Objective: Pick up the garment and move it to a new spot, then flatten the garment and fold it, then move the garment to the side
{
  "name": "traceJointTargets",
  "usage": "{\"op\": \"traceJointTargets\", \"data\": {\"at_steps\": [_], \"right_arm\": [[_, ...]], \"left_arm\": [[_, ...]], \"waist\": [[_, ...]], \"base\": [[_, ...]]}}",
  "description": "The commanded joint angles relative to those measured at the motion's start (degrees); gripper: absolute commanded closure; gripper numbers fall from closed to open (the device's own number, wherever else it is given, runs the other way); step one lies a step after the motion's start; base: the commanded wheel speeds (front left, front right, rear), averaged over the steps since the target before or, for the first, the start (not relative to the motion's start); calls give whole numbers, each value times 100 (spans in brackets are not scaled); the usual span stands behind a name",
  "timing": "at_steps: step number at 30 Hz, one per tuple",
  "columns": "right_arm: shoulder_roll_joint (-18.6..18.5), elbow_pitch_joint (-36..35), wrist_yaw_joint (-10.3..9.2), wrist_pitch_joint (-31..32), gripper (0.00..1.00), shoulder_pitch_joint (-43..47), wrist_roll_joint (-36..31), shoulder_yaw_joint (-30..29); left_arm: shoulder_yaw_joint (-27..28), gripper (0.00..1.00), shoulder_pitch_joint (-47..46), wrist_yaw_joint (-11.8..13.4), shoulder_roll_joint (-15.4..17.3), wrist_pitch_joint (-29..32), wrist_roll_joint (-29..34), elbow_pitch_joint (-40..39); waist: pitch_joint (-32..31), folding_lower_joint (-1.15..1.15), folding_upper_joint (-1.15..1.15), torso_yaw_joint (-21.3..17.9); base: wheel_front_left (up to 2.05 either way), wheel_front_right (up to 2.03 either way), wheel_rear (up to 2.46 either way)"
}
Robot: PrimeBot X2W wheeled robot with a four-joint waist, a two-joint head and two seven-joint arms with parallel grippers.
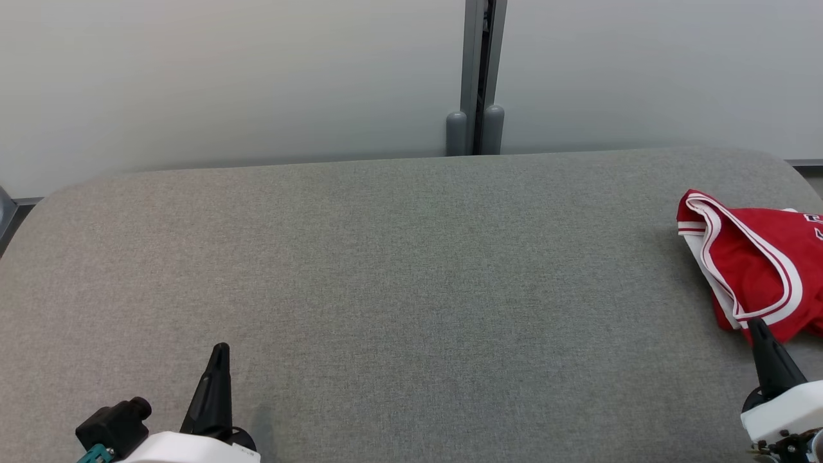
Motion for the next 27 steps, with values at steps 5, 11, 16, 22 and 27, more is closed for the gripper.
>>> {"op": "traceJointTargets", "data": {"at_steps": [5,11,16,22,27], "right_arm": [[-140,167,1,255,100,-311,549,-243],[-199,376,1,478,100,-470,1008,-422],[-231,506,1,618,100,-569,1301,-530],[-290,693,2,818,100,-711,1719,-686],[-337,842,3,972,100,-817,2050,-809]], "left_arm": [[-4,100,-277,-110,-21,-47,-508,-18],[-30,100,-359,-180,-85,-55,-931,12],[-45,100,-408,-226,-122,-59,-1201,34],[-70,100,-471,-291,-186,-67,-1582,64],[-89,100,-540,-342,-235,-75,-1887,87]], "waist": [[1,0,0,-1],[3,0,0,-2],[3,0,0,-3],[5,0,0,-5],[6,0,0,-6]], "base": [[0,0,0],[0,0,0],[0,0,0],[0,0,0],[0,0,0]]}}
